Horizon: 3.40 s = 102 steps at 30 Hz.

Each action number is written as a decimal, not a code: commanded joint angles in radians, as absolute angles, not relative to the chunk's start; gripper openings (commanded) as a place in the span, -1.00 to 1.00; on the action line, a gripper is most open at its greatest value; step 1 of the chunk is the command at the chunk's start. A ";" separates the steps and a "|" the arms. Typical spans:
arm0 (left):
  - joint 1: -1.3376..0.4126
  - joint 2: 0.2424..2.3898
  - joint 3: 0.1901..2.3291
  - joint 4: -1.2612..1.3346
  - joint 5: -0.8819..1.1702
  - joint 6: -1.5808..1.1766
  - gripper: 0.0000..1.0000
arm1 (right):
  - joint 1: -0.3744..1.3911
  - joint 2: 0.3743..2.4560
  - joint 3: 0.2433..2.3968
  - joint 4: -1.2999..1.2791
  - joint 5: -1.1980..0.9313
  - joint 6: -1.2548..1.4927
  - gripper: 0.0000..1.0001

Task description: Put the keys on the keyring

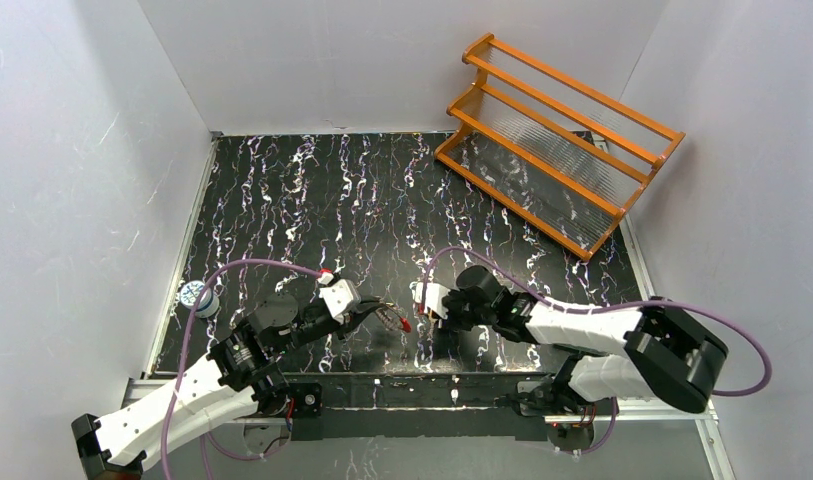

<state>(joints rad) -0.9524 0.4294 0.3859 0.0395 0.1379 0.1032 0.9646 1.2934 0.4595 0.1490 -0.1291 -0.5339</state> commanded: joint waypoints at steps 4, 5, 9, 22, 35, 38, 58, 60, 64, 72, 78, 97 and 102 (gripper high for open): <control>-0.956 0.414 0.400 0.031 0.119 0.106 -1.00 | 0.971 1.113 0.501 0.120 -0.090 -0.482 -0.97; -0.956 0.414 0.403 0.029 0.115 0.106 -1.00 | 0.970 1.102 0.513 0.104 -0.092 -0.471 -0.97; -0.956 0.417 0.414 0.017 0.100 0.108 -1.00 | 0.971 1.060 0.592 0.008 -0.110 -0.411 -0.97; -0.956 0.473 0.462 -0.055 0.019 0.100 -1.00 | 0.969 1.075 0.780 -0.175 -0.092 -0.041 -0.97; -0.956 0.454 0.433 -0.018 0.129 0.181 -1.00 | 0.969 1.115 0.855 -0.114 -0.436 0.002 -0.97; -0.956 0.436 0.403 0.036 0.182 0.207 -1.00 | 0.969 1.159 0.890 -0.114 -0.502 -0.024 -0.97; -0.956 0.471 0.382 0.097 0.222 0.218 -1.00 | 0.969 1.225 0.993 -0.185 -0.613 -0.131 -0.97; -0.956 0.471 0.384 0.098 0.218 0.215 -1.00 | 0.968 1.227 0.997 -0.193 -0.628 -0.138 -0.97; -0.956 0.468 0.387 0.099 0.211 0.214 -1.00 | 0.968 1.224 0.999 -0.208 -0.621 -0.145 -0.97; -0.956 0.477 0.387 0.106 0.217 0.205 -1.00 | 0.970 1.235 1.018 -0.203 -0.658 -0.138 -0.97; -0.956 0.480 0.384 0.113 0.226 0.203 -1.00 | 0.971 1.244 1.027 -0.187 -0.646 -0.115 -0.97; -0.956 0.497 0.387 0.130 0.250 0.183 -1.00 | 0.972 1.284 1.033 -0.179 -0.581 -0.080 -0.97; -0.956 0.495 0.384 0.130 0.250 0.180 -1.00 | 0.971 1.276 1.029 -0.182 -0.516 -0.063 -0.97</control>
